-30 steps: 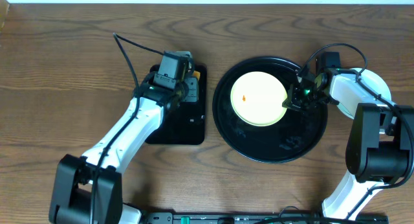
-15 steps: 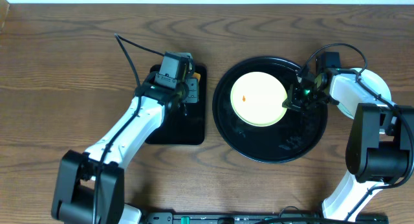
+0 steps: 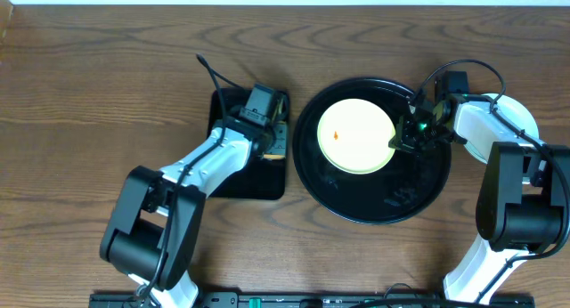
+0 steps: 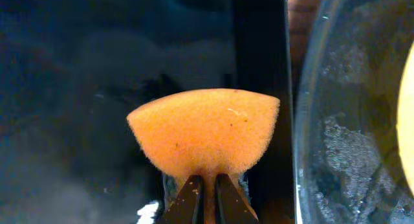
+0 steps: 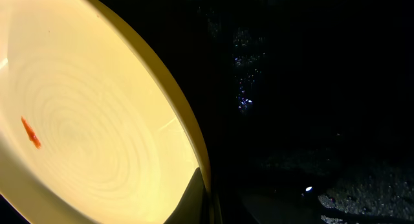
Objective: Clean dirty plates on tray and stack at the side
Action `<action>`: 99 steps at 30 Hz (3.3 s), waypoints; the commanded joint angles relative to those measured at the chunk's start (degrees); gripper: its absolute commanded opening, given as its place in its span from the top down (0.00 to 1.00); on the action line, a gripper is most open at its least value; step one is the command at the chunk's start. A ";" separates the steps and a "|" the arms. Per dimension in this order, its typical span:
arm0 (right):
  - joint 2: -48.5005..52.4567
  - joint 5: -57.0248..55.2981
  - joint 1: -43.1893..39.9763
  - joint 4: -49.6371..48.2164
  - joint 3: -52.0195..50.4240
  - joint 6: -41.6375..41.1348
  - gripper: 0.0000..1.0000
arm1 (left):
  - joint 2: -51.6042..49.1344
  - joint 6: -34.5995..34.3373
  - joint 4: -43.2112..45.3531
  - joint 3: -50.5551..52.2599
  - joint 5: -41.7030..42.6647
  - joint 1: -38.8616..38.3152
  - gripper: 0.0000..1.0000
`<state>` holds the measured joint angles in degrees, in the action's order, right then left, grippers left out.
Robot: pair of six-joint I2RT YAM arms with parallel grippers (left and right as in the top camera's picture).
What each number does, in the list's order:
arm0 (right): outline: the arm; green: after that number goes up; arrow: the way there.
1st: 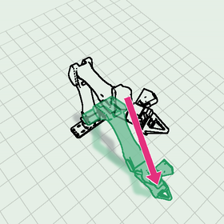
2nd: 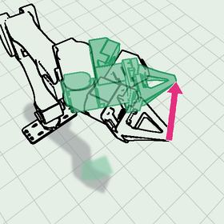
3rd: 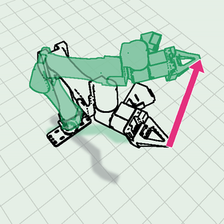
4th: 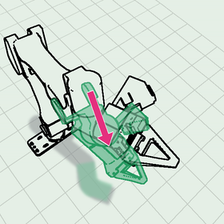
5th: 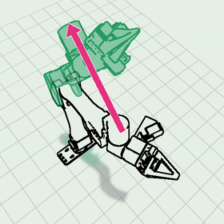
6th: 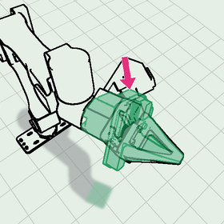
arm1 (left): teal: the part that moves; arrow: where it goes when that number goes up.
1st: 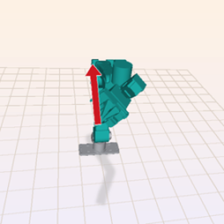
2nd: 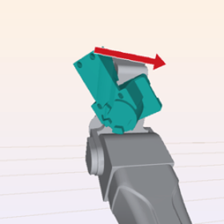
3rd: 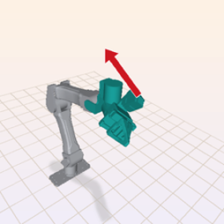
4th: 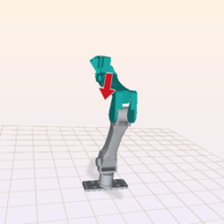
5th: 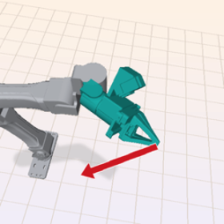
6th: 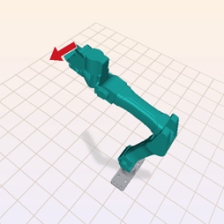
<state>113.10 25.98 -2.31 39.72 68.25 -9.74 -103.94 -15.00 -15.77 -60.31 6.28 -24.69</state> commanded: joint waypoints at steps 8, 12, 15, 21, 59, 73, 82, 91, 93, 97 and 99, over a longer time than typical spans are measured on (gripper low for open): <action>1.64 -4.57 1.29 1.25 -1.70 1.27 0.99 | 1.51 0.17 1.99 -0.31 3.15 0.20 0.92; 1.64 -4.57 1.27 1.22 -1.70 1.29 0.99 | 4.11 0.17 1.49 -0.44 3.15 1.90 0.92; 1.64 -4.57 1.27 1.25 -1.70 1.29 0.99 | 9.27 0.17 1.66 -1.42 3.19 2.45 0.93; 1.64 -4.55 1.29 1.27 -1.70 1.27 0.99 | 13.20 -0.31 5.97 -1.64 3.85 -0.46 0.93; 1.64 -4.74 1.29 4.50 -1.70 1.29 0.99 | -13.55 -2.40 28.74 -1.66 -3.28 -11.58 0.93; 1.64 -4.76 1.27 4.87 -1.70 1.70 0.99 | -3.10 -7.82 19.80 -1.70 10.38 -8.22 0.92; 1.64 -4.76 1.27 4.90 -1.70 1.70 0.99 | 1.33 -8.07 19.26 -1.68 8.92 -6.29 0.93; 1.64 -4.76 1.29 4.90 -1.70 1.68 0.99 | -0.52 -8.00 18.80 -1.64 8.87 -10.95 0.93; 1.64 -4.76 1.29 4.90 -1.70 1.70 0.99 | -0.79 -7.61 18.29 -1.64 8.83 -11.41 0.93; 1.64 -4.79 1.27 4.50 -1.70 1.70 0.99 | 0.04 -5.11 15.65 -1.64 7.15 -10.56 0.93; 1.64 -4.74 1.27 3.78 -1.70 1.70 0.99 | 1.16 -3.98 12.37 -1.64 4.02 -9.29 0.93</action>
<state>113.08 25.98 -2.26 43.57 68.47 -8.67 -104.05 -21.87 -0.47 -62.15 14.83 -36.12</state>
